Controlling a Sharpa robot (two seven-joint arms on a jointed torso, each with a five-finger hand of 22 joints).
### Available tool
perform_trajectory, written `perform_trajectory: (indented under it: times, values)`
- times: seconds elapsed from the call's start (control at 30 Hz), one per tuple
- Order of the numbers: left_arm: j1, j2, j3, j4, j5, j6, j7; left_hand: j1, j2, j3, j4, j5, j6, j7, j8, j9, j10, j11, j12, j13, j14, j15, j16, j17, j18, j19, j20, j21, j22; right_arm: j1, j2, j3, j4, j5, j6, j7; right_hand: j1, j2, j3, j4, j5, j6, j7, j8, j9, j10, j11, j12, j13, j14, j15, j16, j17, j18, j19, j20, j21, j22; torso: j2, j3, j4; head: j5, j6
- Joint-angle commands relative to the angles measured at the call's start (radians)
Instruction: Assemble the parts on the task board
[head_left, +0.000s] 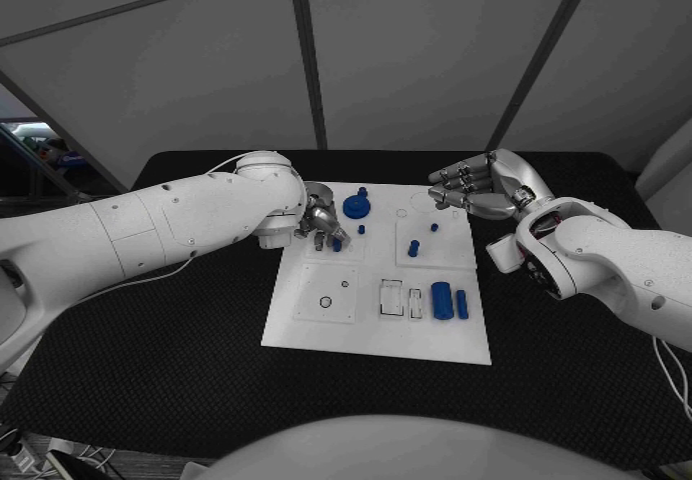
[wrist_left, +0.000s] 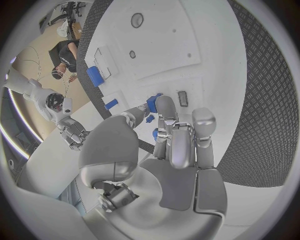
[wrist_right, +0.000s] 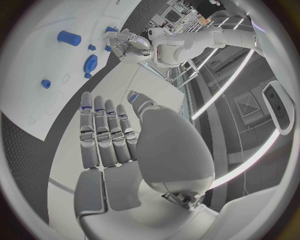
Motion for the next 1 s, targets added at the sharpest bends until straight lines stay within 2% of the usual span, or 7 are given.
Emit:
perform_trajectory:
  times: [0.03,0.2,0.57,0.73,0.8,0.9,1.0]
  values:
    - [-0.007,-0.002,-0.005,0.0,-0.006,0.027,-0.011,0.022,0.009,0.009,-0.014,0.001,0.004,-0.004,-0.001,0.002,-0.007,-0.005,0.006,-0.003,0.04,-0.009,0.005,0.001,-0.076,0.007,0.0,0.005,0.002,0.002,0.0,0.001,0.002,-0.002,0.0,0.012,-0.004,0.0,0.001,-0.005,0.004,-0.006,-0.001,-0.003,0.0,-0.004,0.002,-0.004,-0.001,-0.003,0.002,-0.002,-0.001,0.002,0.004,0.003,-0.006,-0.001,0.0,-0.0001,0.0,0.0,-0.001]
    - [-0.007,-0.003,-0.005,0.0,-0.011,0.028,-0.011,0.056,0.008,0.048,-0.045,0.053,0.0,-0.003,-0.002,0.011,-0.009,-0.006,0.006,-0.006,0.04,-0.011,0.004,0.002,-0.077,0.007,-0.003,0.004,0.005,0.002,0.0,0.001,0.002,-0.002,0.0,0.012,-0.004,0.0,0.001,-0.005,0.004,-0.006,-0.001,-0.003,0.0,-0.004,0.002,-0.004,-0.001,-0.003,0.002,-0.002,-0.001,0.002,0.004,0.003,-0.006,-0.001,0.0,0.0,-0.0001,0.001,0.0]
    - [-0.007,-0.004,-0.005,0.002,-0.02,0.04,-0.012,0.069,0.008,0.08,-0.062,0.066,0.003,-0.004,0.002,0.02,-0.003,-0.007,0.011,-0.003,0.04,-0.011,0.004,0.002,-0.079,0.013,-0.003,0.009,0.016,0.002,0.001,0.001,0.001,-0.002,0.0,0.013,-0.004,0.0,0.001,-0.005,0.004,-0.006,-0.001,-0.003,0.0,-0.004,0.002,-0.004,-0.001,-0.003,0.002,-0.002,-0.001,0.002,0.004,0.003,-0.006,-0.001,0.0,0.0003,-0.0006,0.0,-0.002]
    - [-0.007,-0.002,-0.005,0.001,-0.022,0.033,-0.012,0.03,-0.005,0.064,-0.042,0.062,0.009,-0.003,0.006,0.027,0.001,-0.005,0.012,-0.006,0.04,-0.01,0.004,0.002,-0.079,0.012,-0.002,0.008,0.016,0.002,0.001,0.001,0.002,-0.002,0.0,0.013,-0.004,0.0,0.001,-0.005,0.004,-0.006,-0.001,-0.003,0.0,-0.004,0.002,-0.004,-0.001,-0.003,0.002,-0.002,-0.001,0.002,0.004,0.003,-0.006,-0.001,0.0,0.0003,-0.0003,-0.001,0.0]
    - [-0.007,0.0,-0.005,0.001,-0.022,0.023,-0.012,0.032,0.0,0.066,-0.042,0.063,0.009,-0.005,0.006,0.027,0.001,-0.006,0.013,-0.005,0.04,-0.01,0.004,0.002,-0.079,0.013,-0.002,0.008,0.017,0.002,0.001,0.001,0.002,-0.002,0.0,0.013,-0.004,0.0,0.001,-0.005,0.004,-0.006,-0.001,-0.003,0.0,-0.004,0.002,-0.004,-0.001,-0.003,0.002,-0.002,-0.001,0.002,0.004,0.003,-0.006,-0.001,0.0,0.0003,-0.0007,-0.001,0.0]
    - [-0.007,0.0,-0.005,0.002,-0.02,0.002,-0.011,0.064,0.02,0.101,-0.066,0.067,0.002,-0.004,0.005,0.032,-0.001,-0.008,0.01,-0.01,0.041,-0.012,0.004,0.002,-0.078,0.013,-0.004,0.008,0.018,0.002,0.001,0.001,0.002,-0.002,0.0,0.013,-0.004,0.0,0.001,-0.005,0.004,-0.006,-0.001,-0.003,0.0,-0.004,0.002,-0.004,-0.001,-0.003,0.002,-0.002,-0.001,0.002,0.004,0.003,-0.006,-0.001,0.0,0.0003,-0.0012,-0.001,0.0]
    - [-0.007,-0.002,-0.005,0.005,-0.009,-0.021,-0.011,0.079,0.026,0.129,-0.084,0.068,-0.002,-0.001,0.004,0.037,-0.003,-0.005,0.005,-0.018,0.041,-0.011,0.004,0.002,-0.078,0.011,-0.003,0.006,0.016,0.002,0.001,0.001,0.002,-0.002,0.0,0.013,-0.004,0.0,0.001,-0.005,0.003,-0.006,0.0,-0.003,0.0,-0.005,0.002,-0.004,-0.001,-0.004,0.002,-0.002,-0.003,0.002,0.004,0.003,-0.008,-0.002,0.0,0.0002,-0.0005,-0.002,0.0]
